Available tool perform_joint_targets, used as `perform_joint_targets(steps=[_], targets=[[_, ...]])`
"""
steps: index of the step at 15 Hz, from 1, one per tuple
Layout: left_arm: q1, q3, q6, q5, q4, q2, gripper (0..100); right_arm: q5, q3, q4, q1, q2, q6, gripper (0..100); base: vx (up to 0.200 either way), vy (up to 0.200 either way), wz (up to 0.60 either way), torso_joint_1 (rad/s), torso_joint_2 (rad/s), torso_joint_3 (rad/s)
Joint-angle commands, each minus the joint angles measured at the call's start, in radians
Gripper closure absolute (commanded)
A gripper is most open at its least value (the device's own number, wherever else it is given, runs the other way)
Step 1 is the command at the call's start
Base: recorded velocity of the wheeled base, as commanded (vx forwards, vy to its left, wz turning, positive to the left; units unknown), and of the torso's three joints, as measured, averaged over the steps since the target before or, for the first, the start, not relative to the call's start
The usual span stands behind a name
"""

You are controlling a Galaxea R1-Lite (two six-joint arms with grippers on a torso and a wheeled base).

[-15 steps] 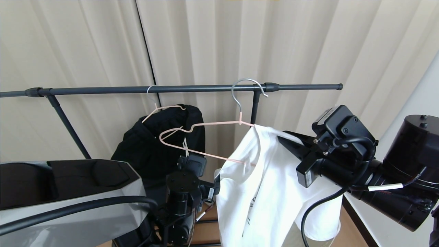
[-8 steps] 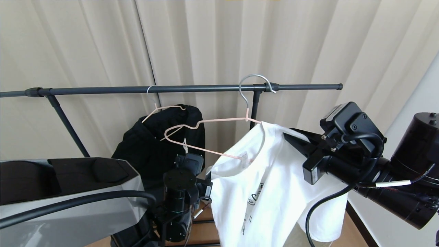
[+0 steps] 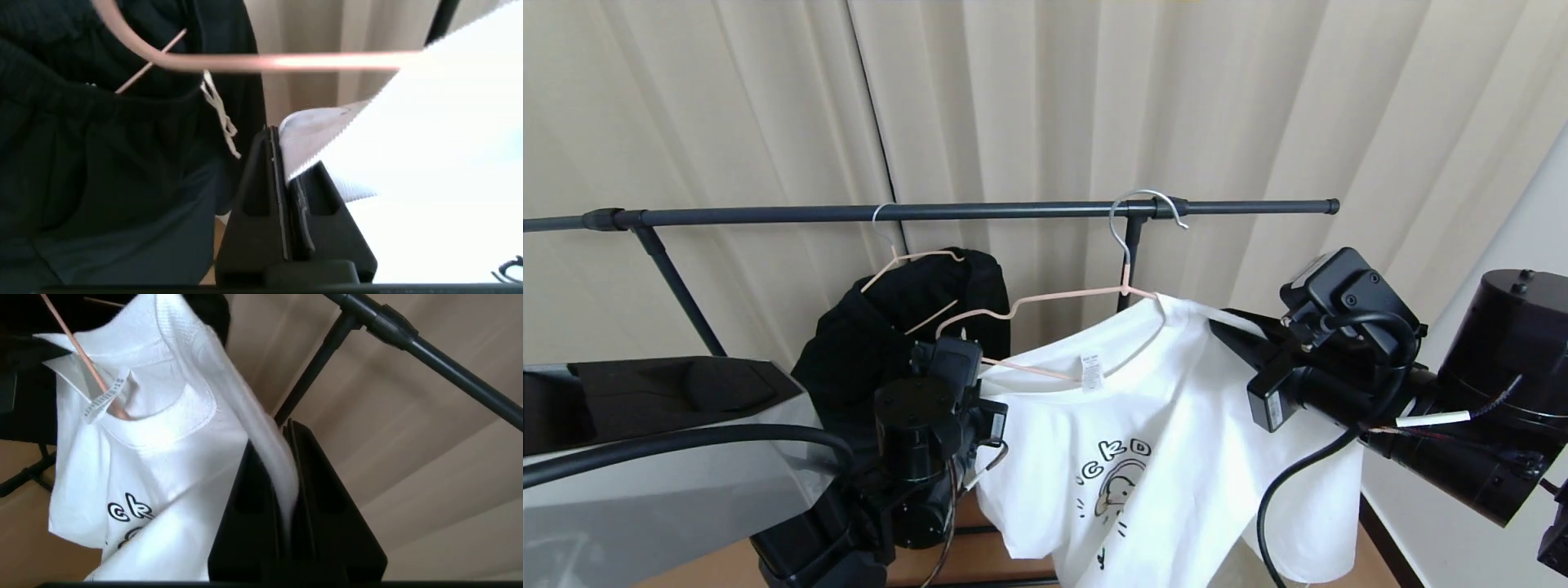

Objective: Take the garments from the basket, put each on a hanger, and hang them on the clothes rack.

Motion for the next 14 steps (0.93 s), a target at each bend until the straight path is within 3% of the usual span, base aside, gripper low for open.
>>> perform_joint_targets(steps=[1, 11, 14], targets=[[0.017, -0.004, 0.001, 0.001, 0.0, -0.009, 100, -0.001, 0.005, -0.001, -0.006, 0.007, -0.001, 100, 0.0, 0.0, 0.0, 0.0, 0.0, 0.0], [0.064, -0.015, 0.015, 0.001, 0.0, -0.038, 100, 0.057, 0.063, -0.007, -0.105, 0.004, -0.145, 100, 0.0, 0.0, 0.0, 0.0, 0.0, 0.0], [0.073, -0.017, 0.015, 0.001, 0.0, -0.038, 100, 0.067, 0.063, -0.008, -0.127, 0.001, -0.149, 100, 0.0, 0.0, 0.0, 0.0, 0.0, 0.0]])
